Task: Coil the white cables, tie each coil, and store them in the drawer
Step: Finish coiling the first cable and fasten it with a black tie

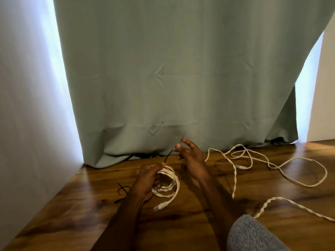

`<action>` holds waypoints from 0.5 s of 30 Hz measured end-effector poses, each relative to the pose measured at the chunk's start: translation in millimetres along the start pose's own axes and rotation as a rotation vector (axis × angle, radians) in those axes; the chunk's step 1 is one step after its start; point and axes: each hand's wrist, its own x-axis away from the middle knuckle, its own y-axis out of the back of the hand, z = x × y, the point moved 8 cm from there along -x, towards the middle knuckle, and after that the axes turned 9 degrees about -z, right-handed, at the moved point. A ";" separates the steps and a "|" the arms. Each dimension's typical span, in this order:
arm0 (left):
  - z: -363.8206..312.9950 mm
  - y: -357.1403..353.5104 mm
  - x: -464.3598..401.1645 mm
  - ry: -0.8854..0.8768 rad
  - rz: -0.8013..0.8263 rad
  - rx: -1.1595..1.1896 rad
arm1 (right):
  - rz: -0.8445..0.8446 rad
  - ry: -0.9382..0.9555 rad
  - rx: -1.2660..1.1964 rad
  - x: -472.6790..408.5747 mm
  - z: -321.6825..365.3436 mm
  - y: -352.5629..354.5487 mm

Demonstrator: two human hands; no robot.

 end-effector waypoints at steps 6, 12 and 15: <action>-0.6 -1.5 -2.1 -0.030 -0.014 0.008 | 0.093 -0.155 0.181 16.1 -21.8 -10.6; 0.1 -8.9 -1.2 -0.044 0.011 -0.011 | 0.164 -0.201 0.157 16.0 -30.9 -20.5; 2.0 -9.9 -4.0 -0.046 0.024 -0.031 | 0.148 -0.225 0.025 16.7 -29.3 -24.5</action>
